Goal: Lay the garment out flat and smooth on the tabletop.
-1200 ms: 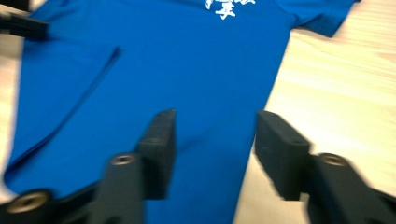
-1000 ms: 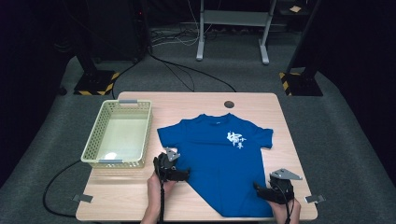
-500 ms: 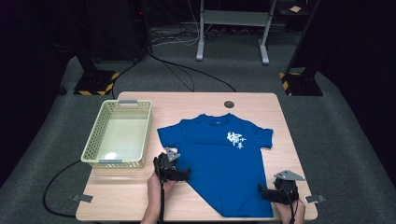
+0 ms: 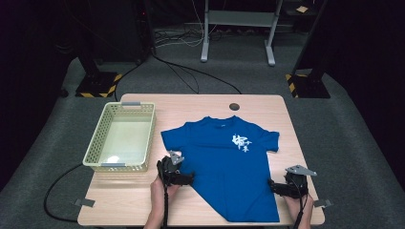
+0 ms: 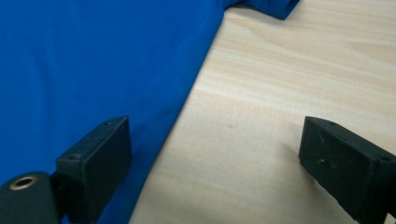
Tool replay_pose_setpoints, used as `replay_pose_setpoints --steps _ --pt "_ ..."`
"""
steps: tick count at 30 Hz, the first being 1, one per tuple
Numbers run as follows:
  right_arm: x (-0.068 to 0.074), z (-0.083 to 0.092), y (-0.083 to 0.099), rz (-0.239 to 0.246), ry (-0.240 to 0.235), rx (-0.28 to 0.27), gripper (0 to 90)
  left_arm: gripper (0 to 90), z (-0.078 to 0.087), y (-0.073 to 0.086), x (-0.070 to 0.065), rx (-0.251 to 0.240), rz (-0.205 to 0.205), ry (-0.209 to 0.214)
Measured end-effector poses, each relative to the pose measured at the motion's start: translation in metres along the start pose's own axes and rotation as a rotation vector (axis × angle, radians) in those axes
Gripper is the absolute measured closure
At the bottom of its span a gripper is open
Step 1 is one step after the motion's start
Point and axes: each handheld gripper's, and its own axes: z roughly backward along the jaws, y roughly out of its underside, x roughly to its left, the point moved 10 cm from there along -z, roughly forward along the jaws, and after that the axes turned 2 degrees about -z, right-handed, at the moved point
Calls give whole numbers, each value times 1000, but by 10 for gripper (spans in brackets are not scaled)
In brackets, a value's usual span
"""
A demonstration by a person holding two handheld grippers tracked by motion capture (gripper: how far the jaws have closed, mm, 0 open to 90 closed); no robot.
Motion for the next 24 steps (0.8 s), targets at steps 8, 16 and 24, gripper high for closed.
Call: replay_pose_setpoints --steps 8,16,24 --pt "-8 -13 -7 25 13 37 0 17 0 0 0 0 0 -3" --pt "-11 -13 -9 16 37 26 0 5 0 0 0 3 4 -8" --pt "-14 -13 -10 -8 34 22 20 5 0 0 -1 4 -4 -2"
